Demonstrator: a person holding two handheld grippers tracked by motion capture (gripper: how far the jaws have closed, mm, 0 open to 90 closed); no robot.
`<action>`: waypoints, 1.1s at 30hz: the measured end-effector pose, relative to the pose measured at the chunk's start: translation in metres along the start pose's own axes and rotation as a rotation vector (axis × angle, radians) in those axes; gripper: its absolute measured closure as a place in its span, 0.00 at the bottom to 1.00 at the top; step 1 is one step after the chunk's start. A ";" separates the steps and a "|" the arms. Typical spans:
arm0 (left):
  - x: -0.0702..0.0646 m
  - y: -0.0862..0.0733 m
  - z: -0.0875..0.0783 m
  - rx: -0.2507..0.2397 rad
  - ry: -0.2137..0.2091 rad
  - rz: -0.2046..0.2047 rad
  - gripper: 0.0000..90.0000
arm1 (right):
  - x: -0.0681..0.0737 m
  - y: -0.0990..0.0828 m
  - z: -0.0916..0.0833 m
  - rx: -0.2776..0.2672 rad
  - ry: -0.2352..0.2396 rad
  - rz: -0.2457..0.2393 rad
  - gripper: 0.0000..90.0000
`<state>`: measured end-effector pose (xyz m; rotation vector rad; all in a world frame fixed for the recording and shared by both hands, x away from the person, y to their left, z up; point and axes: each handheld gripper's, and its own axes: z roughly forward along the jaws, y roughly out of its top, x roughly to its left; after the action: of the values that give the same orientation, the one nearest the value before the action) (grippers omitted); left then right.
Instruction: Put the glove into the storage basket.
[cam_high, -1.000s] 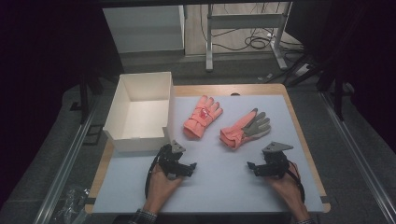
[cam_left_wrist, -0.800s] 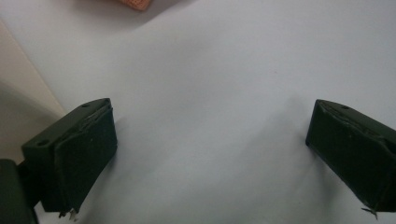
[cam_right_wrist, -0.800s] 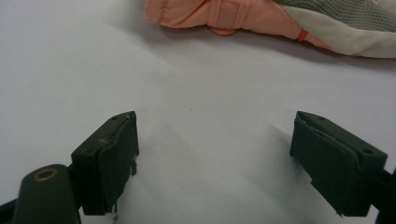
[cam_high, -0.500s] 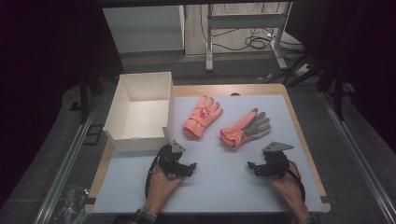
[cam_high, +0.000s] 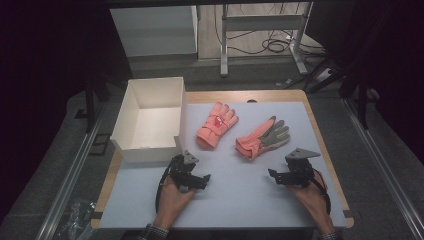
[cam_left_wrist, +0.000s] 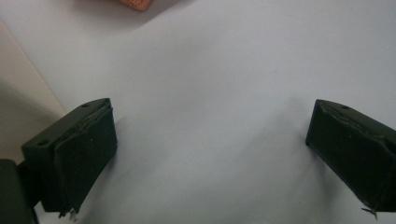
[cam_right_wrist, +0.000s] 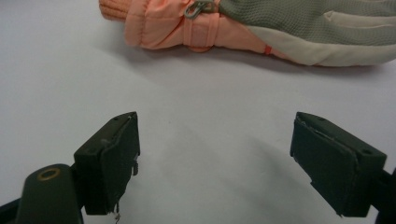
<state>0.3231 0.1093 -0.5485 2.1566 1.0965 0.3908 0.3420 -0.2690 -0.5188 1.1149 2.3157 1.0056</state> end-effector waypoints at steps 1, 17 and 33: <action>0.000 0.000 0.000 0.000 0.000 0.000 0.02 | 0.000 0.001 -0.001 -0.002 0.000 0.002 0.18; 0.000 0.000 0.000 0.000 0.000 0.004 0.02 | -0.011 0.020 0.001 0.015 0.013 0.000 0.20; 0.000 0.000 0.000 0.000 0.000 0.004 0.02 | -0.027 0.051 0.004 -0.038 0.020 0.052 0.38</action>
<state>0.3232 0.1095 -0.5485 2.1586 1.0927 0.3924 0.3871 -0.2667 -0.4825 1.1608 2.2848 1.0798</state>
